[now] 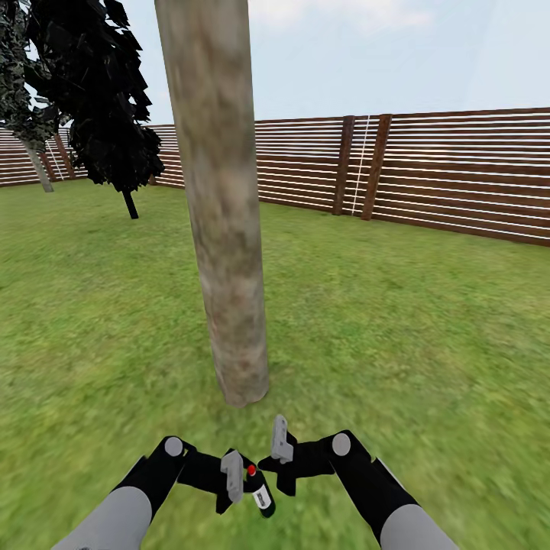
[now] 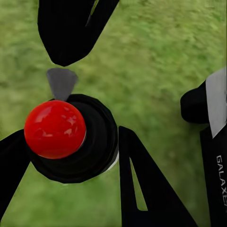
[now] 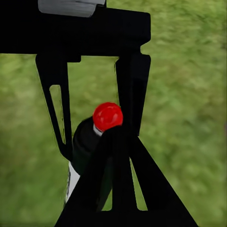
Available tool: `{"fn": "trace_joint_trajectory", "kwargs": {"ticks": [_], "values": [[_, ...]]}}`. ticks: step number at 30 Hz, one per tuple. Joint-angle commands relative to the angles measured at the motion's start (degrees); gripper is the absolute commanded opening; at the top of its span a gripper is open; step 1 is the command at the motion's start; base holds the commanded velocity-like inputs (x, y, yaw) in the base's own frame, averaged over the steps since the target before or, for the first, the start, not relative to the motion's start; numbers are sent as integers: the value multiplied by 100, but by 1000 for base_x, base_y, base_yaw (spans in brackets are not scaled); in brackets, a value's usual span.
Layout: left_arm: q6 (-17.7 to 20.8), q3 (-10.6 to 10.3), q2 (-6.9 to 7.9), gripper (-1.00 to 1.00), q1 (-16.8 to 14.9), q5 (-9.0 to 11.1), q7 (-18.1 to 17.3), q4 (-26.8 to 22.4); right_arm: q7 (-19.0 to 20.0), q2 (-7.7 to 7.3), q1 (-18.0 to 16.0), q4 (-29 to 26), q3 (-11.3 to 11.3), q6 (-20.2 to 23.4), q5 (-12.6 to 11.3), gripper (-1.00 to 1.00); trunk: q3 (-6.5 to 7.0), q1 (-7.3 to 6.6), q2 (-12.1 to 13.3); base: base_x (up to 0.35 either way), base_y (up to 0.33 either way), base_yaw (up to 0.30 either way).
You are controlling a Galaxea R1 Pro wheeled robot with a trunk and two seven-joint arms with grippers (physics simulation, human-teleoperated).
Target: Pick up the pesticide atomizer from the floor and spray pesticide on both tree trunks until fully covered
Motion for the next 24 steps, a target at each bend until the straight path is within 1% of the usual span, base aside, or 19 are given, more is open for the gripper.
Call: {"fn": "trace_joint_trajectory", "kwargs": {"ticks": [1, 2, 4, 12, 16, 17, 18, 19, 20, 22, 23, 24], "values": [[-29, 45, -8, -100, -3, 22, -23, -5, 2, 2, 0, -7, -6, -50, 60, -100, -5, -1, -2, 0, 0, 0], [-31, 43, -8, -100, -3, 69, -23, -3, 2, 2, 3, -7, -6, -48, 60, -100, -5, -1, -2, 0, 0, 0], [-32, 41, -8, -100, -3, 94, -24, -3, 2, 2, 1, -10, -6, -49, 60, -100, -5, -1, -2, 0, 0, 0], [-31, 41, -8, -100, -3, 108, -24, -3, 2, 2, 2, -8, -6, -44, 60, -100, -5, -1, -2, 0, 0, 0], [-21, 13, 93, -100, -3, 55, -16, -22, 2, 2, -1, -10, -6, -50, 58, -100, -5, -1, -2, 0, 0, 0], [-16, 6, 161, -100, 4, 36, -15, -43, 2, 2, 2, -10, -6, -51, 56, -100, -5, -1, -2, 0, 0, 0], [-13, 1, 339, -100, 10, 31, -15, -60, 2, 2, 2, -11, -6, -51, 53, -100, -5, -1, -2, 0, 0, 0], [-14, 0, 446, -100, 13, 33, -15, -67, 2, 2, 2, -11, -6, -51, 52, -100, -5, -1, -2, 0, 0, 0], [-14, -2, 619, -100, 24, 37, -15, -73, 2, 2, 2, -9, -6, -52, 52, -100, -5, -1, -2, 0, 0, 0], [-15, -7, 902, -100, 54, 30, -17, -78, 2, 2, 4, 0, -4, -52, 51, -100, -5, -1, -2, 0, 0, 0], [-15, -10, 1040, -100, 62, 26, -17, -79, 2, 2, 2, 8, 0, -52, 53, -100, -5, -1, -2, 0, 0, 0], [-15, -11, 1140, -100, 64, 23, -20, -79, 2, 2, 4, 18, 5, -52, 53, -100, -5, -1, -2, 0, 0, 0]]}}
